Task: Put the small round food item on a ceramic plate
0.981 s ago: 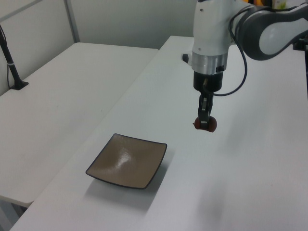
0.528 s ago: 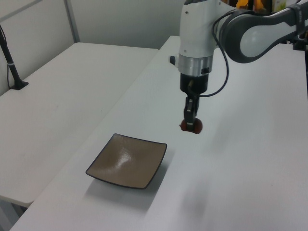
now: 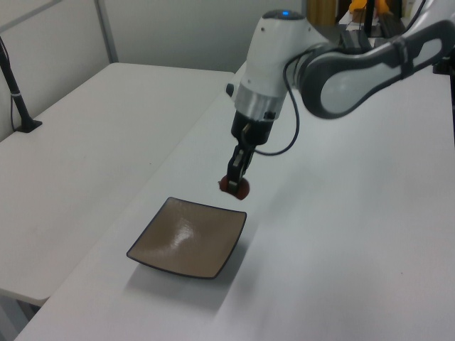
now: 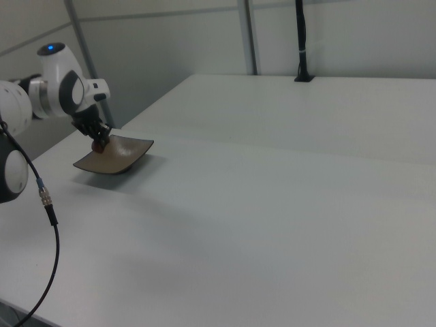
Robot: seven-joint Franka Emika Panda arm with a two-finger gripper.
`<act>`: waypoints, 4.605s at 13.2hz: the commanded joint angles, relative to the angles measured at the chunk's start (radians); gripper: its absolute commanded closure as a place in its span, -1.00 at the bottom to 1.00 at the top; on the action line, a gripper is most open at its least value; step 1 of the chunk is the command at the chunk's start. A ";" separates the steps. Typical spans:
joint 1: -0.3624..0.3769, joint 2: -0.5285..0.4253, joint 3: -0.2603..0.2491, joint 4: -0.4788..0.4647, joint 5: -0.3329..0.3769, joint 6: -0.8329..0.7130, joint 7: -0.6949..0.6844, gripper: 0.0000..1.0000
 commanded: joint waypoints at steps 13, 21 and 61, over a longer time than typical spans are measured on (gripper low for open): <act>0.150 0.314 -0.154 0.216 -0.029 0.314 0.022 0.78; 0.155 0.340 -0.154 0.206 -0.029 0.383 0.028 -0.33; -0.367 -0.608 -0.137 -0.291 0.174 -0.577 -0.575 -1.00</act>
